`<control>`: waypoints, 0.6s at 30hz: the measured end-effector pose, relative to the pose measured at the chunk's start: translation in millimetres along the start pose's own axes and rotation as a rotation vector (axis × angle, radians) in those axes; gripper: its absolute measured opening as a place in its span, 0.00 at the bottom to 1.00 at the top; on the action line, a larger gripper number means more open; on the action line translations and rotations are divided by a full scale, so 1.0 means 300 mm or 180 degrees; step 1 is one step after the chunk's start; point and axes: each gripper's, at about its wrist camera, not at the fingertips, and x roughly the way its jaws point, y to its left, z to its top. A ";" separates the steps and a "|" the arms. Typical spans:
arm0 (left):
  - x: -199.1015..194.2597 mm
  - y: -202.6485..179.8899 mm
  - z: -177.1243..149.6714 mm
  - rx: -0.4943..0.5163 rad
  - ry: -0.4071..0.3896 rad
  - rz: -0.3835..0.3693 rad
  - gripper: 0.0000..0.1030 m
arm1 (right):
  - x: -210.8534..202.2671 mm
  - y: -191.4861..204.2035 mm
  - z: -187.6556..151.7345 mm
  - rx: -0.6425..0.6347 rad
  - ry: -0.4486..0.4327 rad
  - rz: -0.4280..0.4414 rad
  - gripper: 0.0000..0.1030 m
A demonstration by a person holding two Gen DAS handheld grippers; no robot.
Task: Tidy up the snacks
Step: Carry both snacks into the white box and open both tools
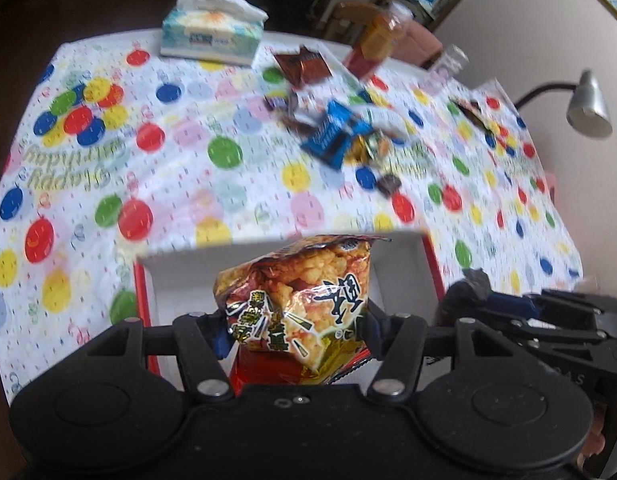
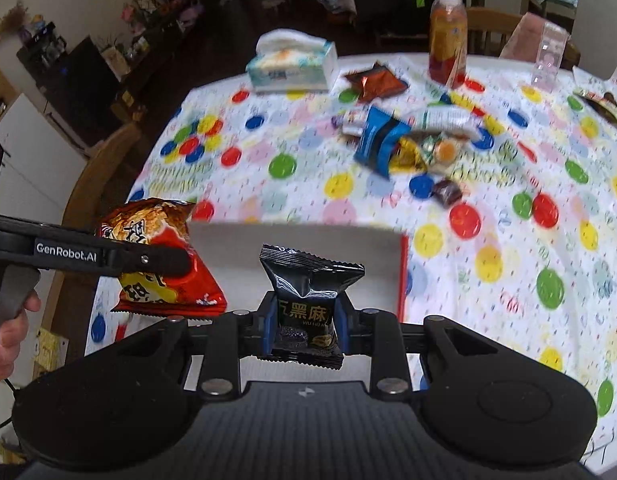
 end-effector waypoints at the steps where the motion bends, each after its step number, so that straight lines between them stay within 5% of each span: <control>1: 0.010 -0.003 -0.016 0.0021 0.0038 0.0000 0.57 | 0.010 0.002 -0.014 0.0004 0.0044 0.0004 0.27; 18: 0.237 -0.003 -0.216 0.0231 0.0509 0.0262 0.57 | 0.258 0.017 -0.200 -0.0038 0.0632 -0.0201 0.27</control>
